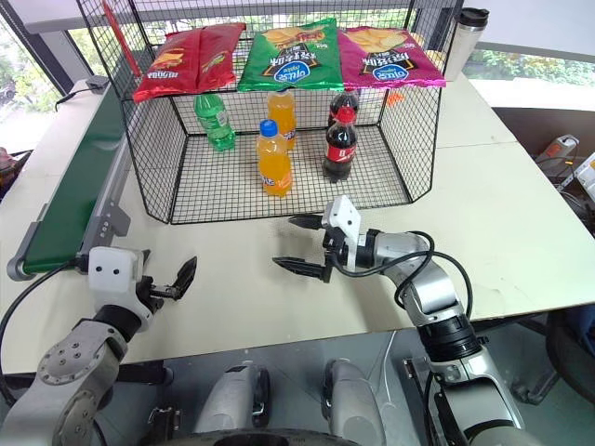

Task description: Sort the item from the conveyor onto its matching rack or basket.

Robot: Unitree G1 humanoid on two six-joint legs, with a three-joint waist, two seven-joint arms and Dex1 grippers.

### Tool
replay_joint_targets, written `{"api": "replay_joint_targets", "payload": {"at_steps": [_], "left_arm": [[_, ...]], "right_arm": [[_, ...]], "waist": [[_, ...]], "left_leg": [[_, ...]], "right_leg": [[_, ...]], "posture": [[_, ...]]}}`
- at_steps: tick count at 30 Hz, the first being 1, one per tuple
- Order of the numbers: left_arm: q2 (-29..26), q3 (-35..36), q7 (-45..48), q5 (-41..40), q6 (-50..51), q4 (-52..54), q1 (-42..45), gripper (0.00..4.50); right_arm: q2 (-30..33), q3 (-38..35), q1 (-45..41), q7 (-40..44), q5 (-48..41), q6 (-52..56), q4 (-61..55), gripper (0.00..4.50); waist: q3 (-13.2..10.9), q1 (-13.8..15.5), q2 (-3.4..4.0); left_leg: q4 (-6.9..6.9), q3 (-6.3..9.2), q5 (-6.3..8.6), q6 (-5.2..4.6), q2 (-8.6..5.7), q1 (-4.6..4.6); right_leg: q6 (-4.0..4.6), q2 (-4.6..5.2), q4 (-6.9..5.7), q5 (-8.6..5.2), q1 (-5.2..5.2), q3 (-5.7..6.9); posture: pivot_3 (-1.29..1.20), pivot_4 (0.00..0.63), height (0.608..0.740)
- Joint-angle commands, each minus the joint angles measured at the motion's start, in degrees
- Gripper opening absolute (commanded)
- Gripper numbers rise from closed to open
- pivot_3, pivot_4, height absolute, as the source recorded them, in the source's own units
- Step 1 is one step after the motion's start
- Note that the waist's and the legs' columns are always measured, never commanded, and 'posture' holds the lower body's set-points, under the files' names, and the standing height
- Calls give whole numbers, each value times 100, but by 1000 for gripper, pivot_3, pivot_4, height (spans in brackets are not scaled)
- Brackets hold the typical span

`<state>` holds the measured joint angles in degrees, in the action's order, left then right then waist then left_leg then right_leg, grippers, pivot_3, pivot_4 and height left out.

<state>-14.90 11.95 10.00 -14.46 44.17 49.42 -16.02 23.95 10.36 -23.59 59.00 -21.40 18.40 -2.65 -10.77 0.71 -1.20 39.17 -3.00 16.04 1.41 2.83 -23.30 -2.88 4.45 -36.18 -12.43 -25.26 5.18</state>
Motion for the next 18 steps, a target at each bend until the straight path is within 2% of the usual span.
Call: {"api": "replay_joint_targets", "payload": {"at_steps": [1,18], "left_arm": [[21,-38,44,-42,-236,89,-18,4425],[-22,-64,-17,51,-360,-12,23,4425]], "right_arm": [[-4,-52,-69,36,-31,-83,-82,4500],[4,-64,-101,-28,-62,48,-202,4500]], "waist": [[0,0,0],[0,-1,0]], "left_leg": [[0,-1,0,0,0,0],[0,0,0,0,0,0]], "right_leg": [[0,0,0,0,0,0],[0,0,0,0,0,0]], "posture": [[0,150,740],[0,150,740]]}}
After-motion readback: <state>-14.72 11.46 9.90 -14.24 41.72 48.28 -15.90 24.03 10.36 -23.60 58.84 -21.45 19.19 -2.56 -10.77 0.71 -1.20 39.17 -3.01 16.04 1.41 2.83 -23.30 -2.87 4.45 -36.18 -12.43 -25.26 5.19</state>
